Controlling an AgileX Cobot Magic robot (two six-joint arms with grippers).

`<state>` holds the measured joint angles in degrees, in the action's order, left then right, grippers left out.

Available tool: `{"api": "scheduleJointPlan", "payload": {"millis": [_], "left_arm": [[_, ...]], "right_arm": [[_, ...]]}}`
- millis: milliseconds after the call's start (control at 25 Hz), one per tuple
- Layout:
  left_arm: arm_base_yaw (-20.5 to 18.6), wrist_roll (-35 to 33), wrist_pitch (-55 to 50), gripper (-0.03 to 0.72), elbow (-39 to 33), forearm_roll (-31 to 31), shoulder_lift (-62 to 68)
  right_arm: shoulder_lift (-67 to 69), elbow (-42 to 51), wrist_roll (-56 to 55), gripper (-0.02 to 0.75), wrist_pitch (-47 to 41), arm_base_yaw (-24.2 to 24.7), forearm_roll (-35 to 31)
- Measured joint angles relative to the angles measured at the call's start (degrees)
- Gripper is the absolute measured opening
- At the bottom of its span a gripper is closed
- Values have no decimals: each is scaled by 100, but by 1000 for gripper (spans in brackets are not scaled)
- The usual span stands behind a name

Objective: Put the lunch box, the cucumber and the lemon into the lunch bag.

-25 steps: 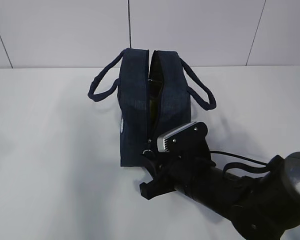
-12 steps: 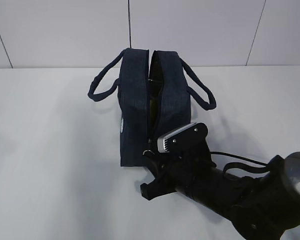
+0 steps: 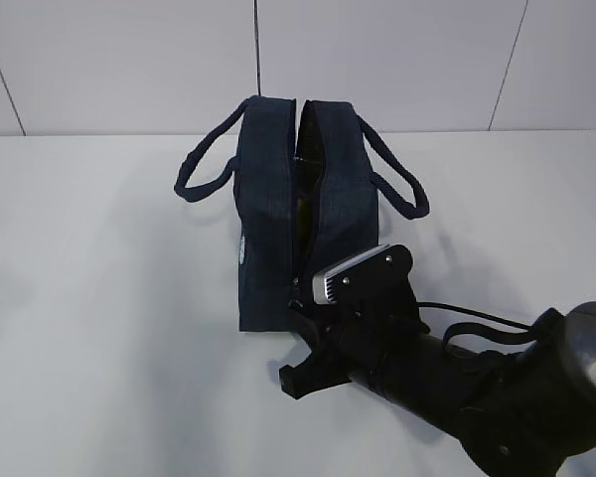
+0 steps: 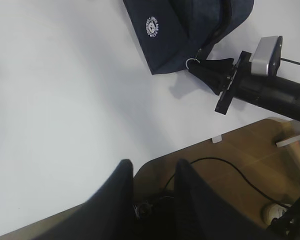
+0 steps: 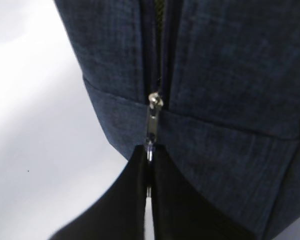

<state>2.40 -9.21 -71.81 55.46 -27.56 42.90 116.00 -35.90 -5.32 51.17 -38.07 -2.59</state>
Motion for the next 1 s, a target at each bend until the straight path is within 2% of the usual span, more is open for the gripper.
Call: {"api": "scheduleJointPlan", "payload": {"millis": [680, 1000], "left_arm": [[0, 0, -21, 188, 0, -224, 210], [0, -146, -21, 233, 0, -224, 388]], "right_arm": [[-441, 0, 0, 0, -258, 0, 0], [-919, 0, 0, 0, -813, 0, 41]]}}
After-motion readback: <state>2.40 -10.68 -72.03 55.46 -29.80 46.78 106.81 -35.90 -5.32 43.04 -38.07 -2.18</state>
